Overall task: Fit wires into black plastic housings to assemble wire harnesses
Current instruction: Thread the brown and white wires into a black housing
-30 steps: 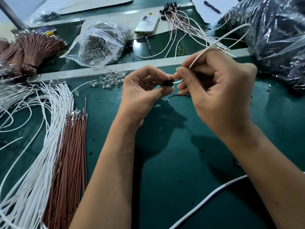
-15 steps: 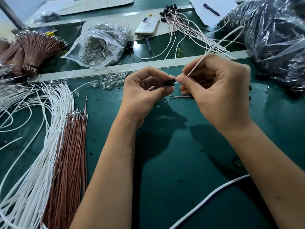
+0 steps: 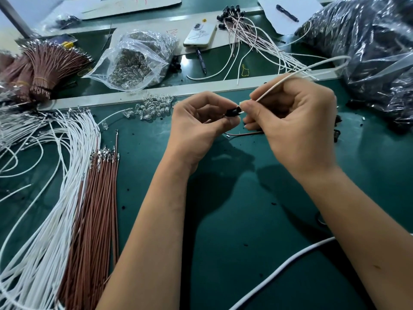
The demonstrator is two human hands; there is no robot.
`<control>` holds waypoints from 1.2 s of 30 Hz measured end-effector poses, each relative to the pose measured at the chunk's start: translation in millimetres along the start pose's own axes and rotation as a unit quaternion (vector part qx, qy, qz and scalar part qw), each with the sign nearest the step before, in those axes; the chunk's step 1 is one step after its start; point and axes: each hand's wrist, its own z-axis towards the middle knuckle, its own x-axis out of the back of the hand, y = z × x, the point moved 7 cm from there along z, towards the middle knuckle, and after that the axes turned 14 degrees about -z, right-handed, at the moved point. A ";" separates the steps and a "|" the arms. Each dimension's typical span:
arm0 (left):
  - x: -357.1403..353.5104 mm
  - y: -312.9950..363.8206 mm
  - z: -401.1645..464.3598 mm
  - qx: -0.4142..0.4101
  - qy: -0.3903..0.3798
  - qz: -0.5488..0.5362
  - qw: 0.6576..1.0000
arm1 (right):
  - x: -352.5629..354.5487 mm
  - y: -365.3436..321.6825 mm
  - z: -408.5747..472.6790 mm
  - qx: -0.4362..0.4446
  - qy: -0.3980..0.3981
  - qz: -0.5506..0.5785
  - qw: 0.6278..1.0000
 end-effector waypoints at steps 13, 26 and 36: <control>-2.8 -0.6 0.0 -0.002 -0.026 -0.003 1.000 | -0.5 17.4 9.3 -0.067 -0.070 0.023 0.995; -4.5 -4.3 -0.9 0.022 -0.013 -0.030 0.999 | -0.8 15.4 6.8 -0.053 -0.059 0.016 0.997; -4.4 -5.4 -2.5 0.051 0.004 -0.039 0.998 | -10.9 21.8 5.3 -0.091 -0.120 0.084 0.985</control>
